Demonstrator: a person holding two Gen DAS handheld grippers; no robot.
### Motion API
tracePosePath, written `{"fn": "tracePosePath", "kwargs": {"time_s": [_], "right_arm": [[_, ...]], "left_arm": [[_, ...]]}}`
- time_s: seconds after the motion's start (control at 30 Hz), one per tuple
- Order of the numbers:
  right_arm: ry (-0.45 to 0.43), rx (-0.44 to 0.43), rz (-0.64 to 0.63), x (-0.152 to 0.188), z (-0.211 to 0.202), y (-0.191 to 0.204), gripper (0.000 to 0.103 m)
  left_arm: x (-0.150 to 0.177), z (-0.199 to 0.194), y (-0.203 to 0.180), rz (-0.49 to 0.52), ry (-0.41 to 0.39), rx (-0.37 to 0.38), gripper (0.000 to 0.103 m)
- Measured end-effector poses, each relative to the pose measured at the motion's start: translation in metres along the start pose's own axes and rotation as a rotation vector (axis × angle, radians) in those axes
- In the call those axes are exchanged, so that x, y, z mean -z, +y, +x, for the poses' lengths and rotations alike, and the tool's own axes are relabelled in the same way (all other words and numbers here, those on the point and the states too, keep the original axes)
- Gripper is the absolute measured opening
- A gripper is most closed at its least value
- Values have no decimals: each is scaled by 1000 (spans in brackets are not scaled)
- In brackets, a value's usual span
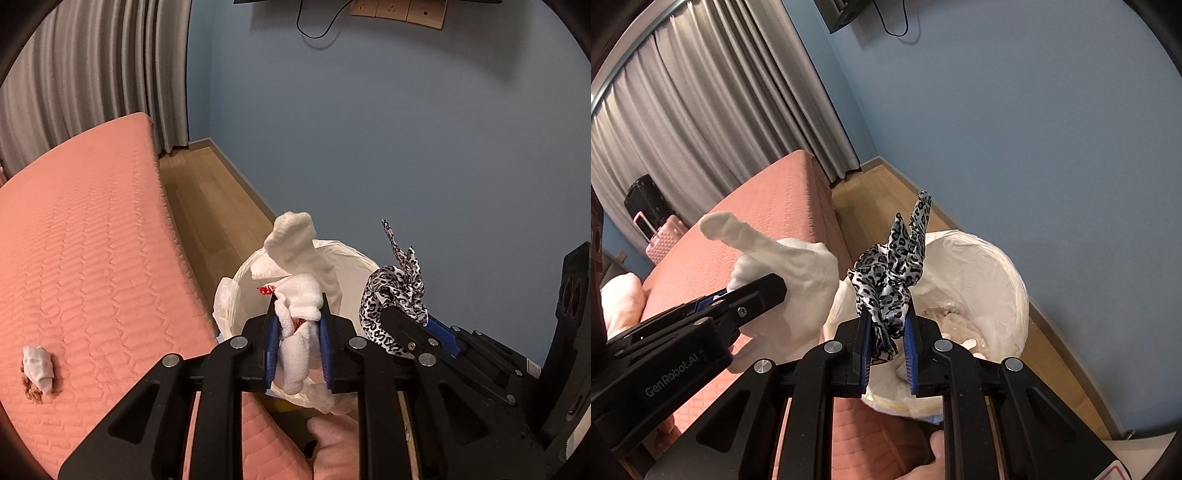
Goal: Collect trash
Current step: 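Carry glove and leopard scrunchie to the wastebasket and open both tools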
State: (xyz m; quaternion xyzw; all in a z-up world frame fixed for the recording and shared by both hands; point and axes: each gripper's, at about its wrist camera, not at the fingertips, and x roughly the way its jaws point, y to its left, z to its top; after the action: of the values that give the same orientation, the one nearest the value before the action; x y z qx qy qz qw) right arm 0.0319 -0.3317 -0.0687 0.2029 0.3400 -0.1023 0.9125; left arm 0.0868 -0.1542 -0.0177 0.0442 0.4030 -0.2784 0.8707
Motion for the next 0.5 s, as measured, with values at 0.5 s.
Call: {"fn": "tracePosePath", "kwargs": {"time_s": [0.5], "right_arm": [[2, 27, 17, -2, 9, 4, 25]], "left_arm": [[-17, 17, 4, -30, 3, -37, 58]]}}
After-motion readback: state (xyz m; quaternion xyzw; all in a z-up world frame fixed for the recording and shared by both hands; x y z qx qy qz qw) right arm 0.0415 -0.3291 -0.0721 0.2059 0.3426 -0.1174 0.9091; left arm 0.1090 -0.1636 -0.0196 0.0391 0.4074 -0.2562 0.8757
